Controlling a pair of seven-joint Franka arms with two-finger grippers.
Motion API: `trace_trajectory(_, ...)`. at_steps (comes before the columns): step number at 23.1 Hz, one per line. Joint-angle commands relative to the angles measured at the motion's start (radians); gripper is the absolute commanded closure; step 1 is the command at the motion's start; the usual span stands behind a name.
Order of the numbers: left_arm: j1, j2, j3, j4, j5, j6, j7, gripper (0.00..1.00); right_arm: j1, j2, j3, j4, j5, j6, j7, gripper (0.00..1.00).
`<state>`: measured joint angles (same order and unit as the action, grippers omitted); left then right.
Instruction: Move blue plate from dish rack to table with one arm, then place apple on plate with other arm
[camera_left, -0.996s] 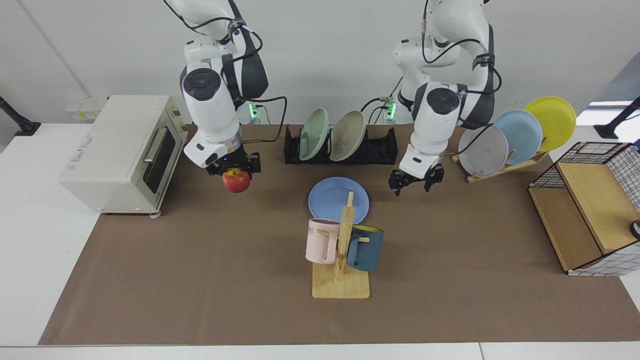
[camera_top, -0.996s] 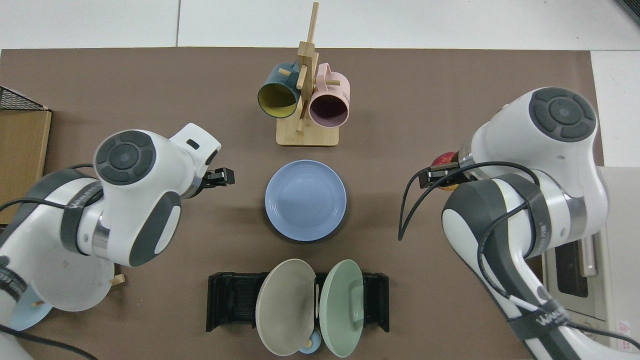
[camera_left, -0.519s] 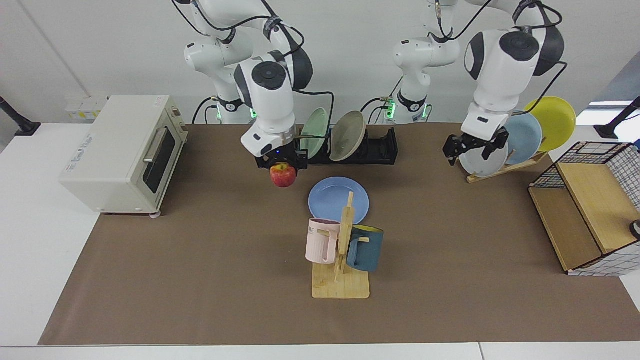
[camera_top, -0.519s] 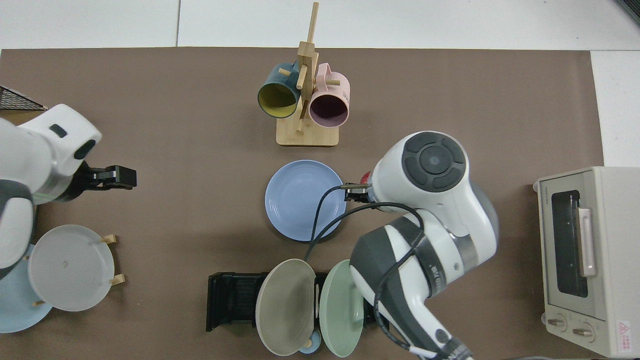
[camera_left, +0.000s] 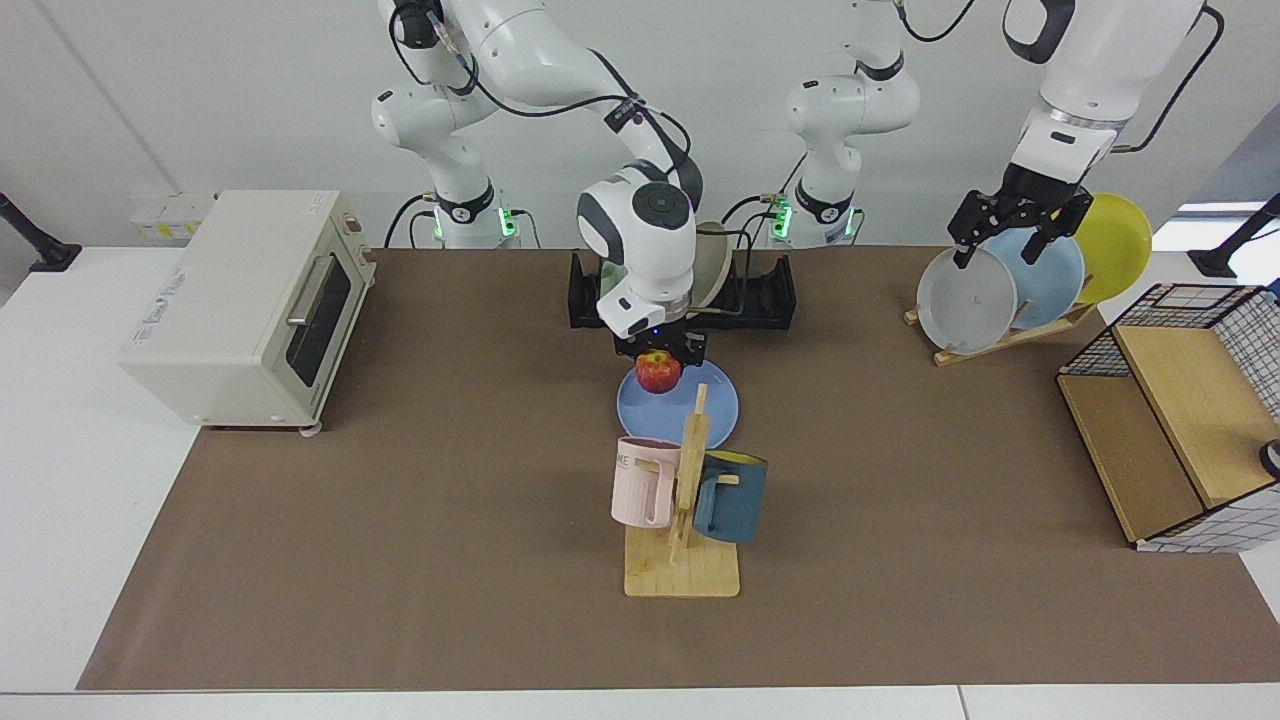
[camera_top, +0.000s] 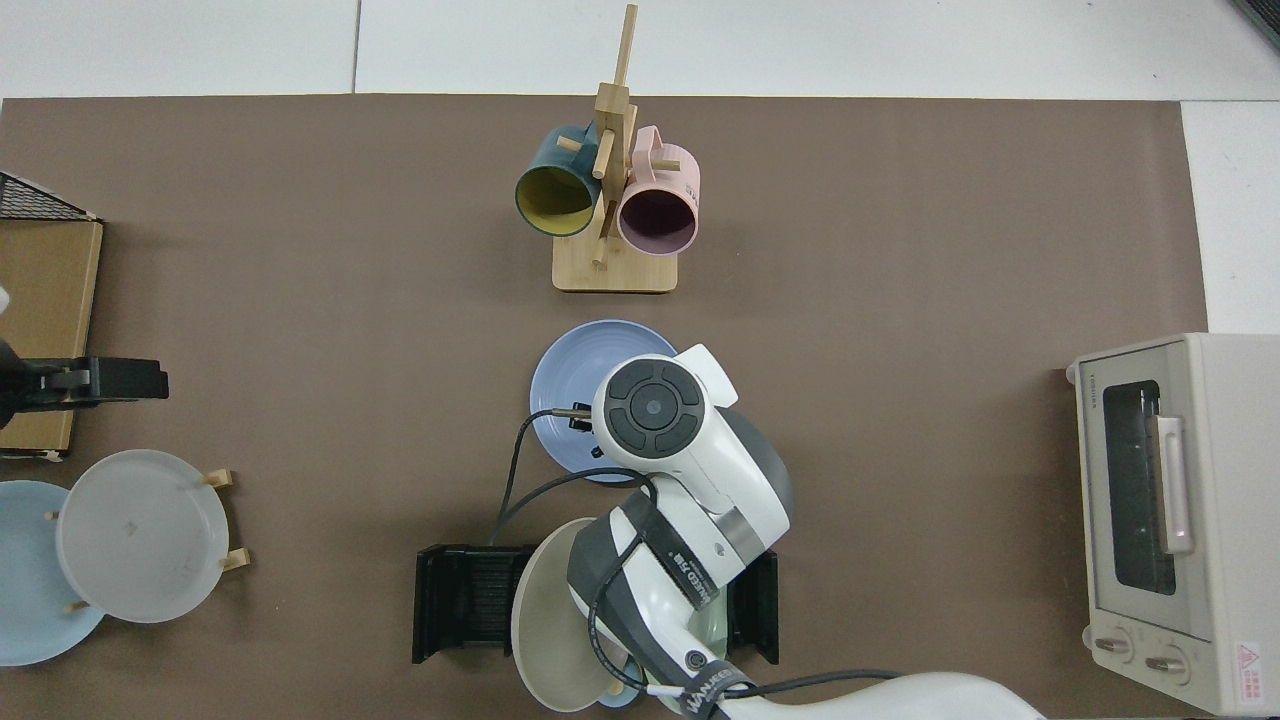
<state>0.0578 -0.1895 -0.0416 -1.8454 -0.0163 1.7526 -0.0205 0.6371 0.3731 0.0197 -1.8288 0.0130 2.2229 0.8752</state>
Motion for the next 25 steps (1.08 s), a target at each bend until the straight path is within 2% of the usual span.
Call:
trace_trajectory(1, -0.007, 0.067, 0.003, 0.084, 0.032, -0.088, 0.005, 0.0, 0.009, 0.055, -0.006, 0.023, 0.077, 0.041, 0.015, 1.0)
trace_trajectory(4, -0.007, 0.152, 0.0, 0.202, 0.041, -0.163, 0.005, 0.0, 0.03, 0.064, -0.007, 0.019, 0.108, 0.054, 0.013, 1.0)
trace_trajectory(7, -0.009, 0.148, -0.003, 0.196, 0.035, -0.169, 0.002, 0.0, 0.03, 0.069, -0.006, 0.017, 0.11, 0.054, 0.013, 1.0)
trace_trajectory(8, -0.009, 0.136, -0.006, 0.181, 0.035, -0.168, -0.006, 0.0, 0.029, 0.069, -0.006, 0.017, 0.11, 0.054, 0.011, 0.86)
trace_trajectory(9, -0.01, 0.131, -0.008, 0.172, 0.035, -0.165, -0.007, 0.0, 0.026, 0.069, -0.006, 0.017, 0.11, 0.054, 0.011, 0.4)
trace_trajectory(10, -0.01, 0.13, -0.009, 0.17, 0.033, -0.166, -0.009, 0.0, 0.024, 0.069, -0.006, 0.017, 0.107, 0.05, 0.005, 0.0)
trace_trajectory(15, -0.01, 0.125, -0.008, 0.15, 0.044, -0.153, -0.004, 0.0, 0.016, 0.046, -0.013, 0.039, 0.11, 0.0, 0.001, 0.0)
trace_trajectory(19, -0.024, 0.14, -0.009, 0.143, 0.045, -0.13, -0.004, 0.0, -0.01, 0.026, -0.018, 0.127, 0.099, -0.123, -0.027, 0.0)
trace_trajectory(21, -0.024, 0.136, -0.009, 0.137, 0.045, -0.128, -0.004, 0.0, -0.033, 0.007, -0.021, 0.158, 0.09, -0.179, -0.086, 0.0)
trace_trajectory(25, -0.023, 0.131, -0.008, 0.129, 0.044, -0.127, -0.009, 0.0, -0.115, -0.043, -0.023, 0.184, 0.081, -0.219, -0.249, 0.0)
